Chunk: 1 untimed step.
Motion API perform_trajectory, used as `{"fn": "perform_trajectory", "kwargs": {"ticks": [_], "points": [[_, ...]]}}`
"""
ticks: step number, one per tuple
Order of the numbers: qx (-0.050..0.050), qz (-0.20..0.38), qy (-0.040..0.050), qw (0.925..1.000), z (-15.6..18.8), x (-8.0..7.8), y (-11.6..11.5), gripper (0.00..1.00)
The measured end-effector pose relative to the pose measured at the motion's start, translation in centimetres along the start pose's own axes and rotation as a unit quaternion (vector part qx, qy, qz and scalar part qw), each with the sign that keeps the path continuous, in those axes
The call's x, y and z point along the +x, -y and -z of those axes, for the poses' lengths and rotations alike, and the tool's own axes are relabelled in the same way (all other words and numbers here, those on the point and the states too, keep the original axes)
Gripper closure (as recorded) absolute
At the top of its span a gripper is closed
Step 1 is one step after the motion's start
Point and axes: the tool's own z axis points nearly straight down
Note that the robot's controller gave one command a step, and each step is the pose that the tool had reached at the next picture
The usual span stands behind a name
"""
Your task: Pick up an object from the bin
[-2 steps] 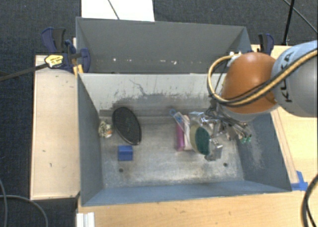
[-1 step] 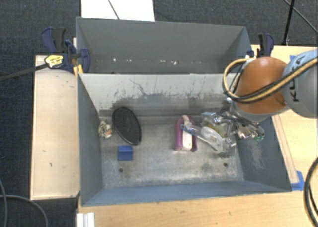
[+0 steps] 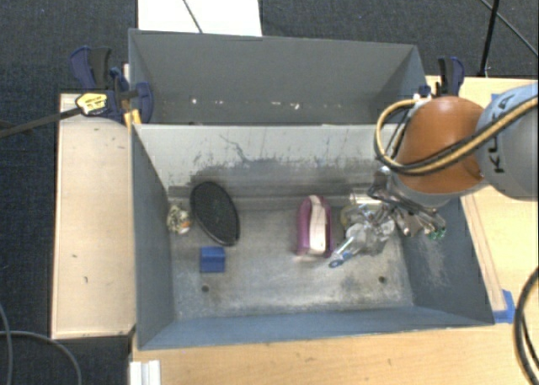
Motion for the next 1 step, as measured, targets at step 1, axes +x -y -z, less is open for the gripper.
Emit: {"fn": "perform_trajectory", "kwargs": {"ticks": [1], "points": [[0.002, 0.018, 0.0028, 0.9998, 16.10, 0.65, -1.11, 1.00]]}}
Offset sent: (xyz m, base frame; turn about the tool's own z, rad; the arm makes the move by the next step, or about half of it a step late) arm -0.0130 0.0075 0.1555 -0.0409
